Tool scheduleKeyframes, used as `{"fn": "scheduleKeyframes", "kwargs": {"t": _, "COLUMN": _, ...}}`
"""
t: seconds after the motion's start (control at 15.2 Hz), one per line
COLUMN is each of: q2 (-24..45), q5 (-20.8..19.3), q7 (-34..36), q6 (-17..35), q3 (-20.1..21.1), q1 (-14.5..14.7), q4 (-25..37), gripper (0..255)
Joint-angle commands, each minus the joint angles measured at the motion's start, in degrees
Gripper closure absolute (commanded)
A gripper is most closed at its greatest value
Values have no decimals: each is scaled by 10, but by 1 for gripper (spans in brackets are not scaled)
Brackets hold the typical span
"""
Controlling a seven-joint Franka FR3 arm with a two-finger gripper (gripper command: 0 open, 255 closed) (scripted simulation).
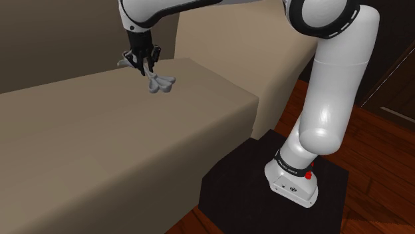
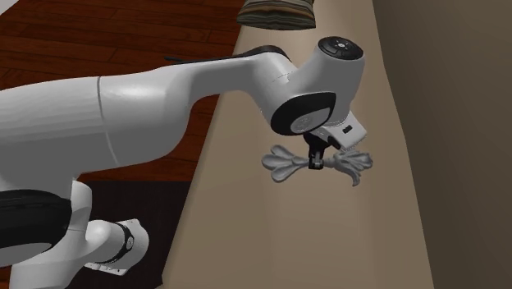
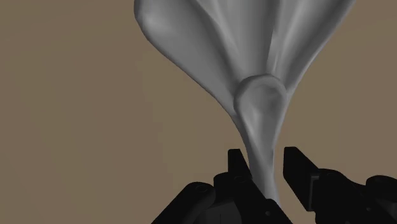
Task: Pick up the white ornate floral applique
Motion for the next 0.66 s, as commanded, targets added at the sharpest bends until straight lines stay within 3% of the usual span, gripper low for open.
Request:
{"fn": "scheduleKeyframes", "kwargs": {"t": 0.0, "q2": -2, "q5": 1, "q7": -3, "q6": -15, "q3": 0, "q1": 0, "q4": 13, "gripper": 255}}
{"fn": "scheduleKeyframes", "kwargs": {"t": 0.59, "q2": -2, "q5": 4, "q7": -10, "q6": -69, "q3": 1, "q1": 2, "q4": 68, "gripper": 255}}
